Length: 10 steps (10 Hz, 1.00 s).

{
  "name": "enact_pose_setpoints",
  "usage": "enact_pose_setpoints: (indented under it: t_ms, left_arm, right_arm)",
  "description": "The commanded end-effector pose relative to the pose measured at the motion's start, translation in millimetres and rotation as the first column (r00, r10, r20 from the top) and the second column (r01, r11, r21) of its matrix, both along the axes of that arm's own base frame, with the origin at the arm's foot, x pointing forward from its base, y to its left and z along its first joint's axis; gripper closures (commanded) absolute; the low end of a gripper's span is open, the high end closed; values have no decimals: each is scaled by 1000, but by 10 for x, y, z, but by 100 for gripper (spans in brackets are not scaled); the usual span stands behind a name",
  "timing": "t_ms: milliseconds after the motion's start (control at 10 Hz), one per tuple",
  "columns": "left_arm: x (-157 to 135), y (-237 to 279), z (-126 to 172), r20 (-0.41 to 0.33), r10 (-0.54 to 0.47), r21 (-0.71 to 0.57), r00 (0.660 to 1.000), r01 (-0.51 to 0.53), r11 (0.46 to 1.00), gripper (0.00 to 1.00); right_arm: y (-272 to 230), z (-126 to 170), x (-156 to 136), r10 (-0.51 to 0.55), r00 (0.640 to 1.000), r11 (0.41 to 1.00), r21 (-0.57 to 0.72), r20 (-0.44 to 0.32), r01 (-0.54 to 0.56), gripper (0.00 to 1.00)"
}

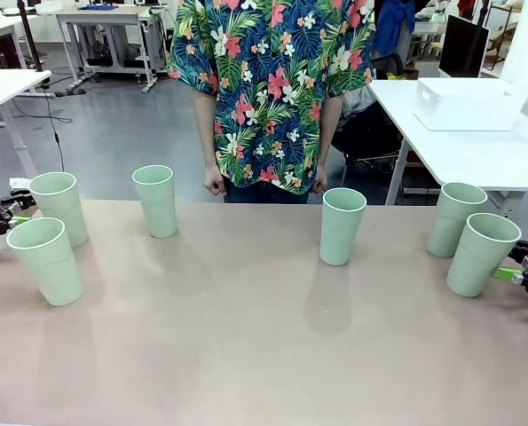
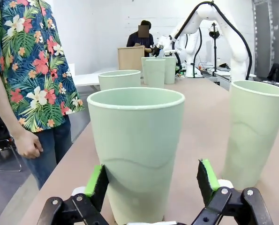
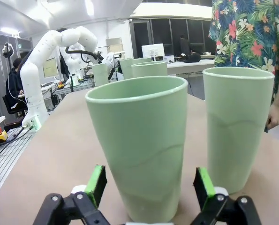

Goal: Stack the cups and store them in the basket.
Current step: Pick up two Reusable plastic cups , one in each hand.

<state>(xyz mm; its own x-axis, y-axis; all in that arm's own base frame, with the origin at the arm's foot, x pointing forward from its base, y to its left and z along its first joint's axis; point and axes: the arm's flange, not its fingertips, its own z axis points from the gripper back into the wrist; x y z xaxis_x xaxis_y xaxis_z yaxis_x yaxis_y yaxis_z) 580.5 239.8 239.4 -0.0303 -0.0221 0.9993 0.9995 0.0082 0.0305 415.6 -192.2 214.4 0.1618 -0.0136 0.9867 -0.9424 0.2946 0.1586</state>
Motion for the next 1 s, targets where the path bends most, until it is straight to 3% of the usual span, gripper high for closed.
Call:
enact_pose_setpoints:
  t_ms: [0,900]
  left_arm:
    - [-96,-131,43,43,42,-8,998,-41,999,0]
    - [40,-296,5,30,81,-16,996,-81,997,0]
  right_arm:
    - [119,32,-32,-52,998,999,-10,29,53,0]
    - [171,54,-90,-99,995,995,-3,12,99,0]
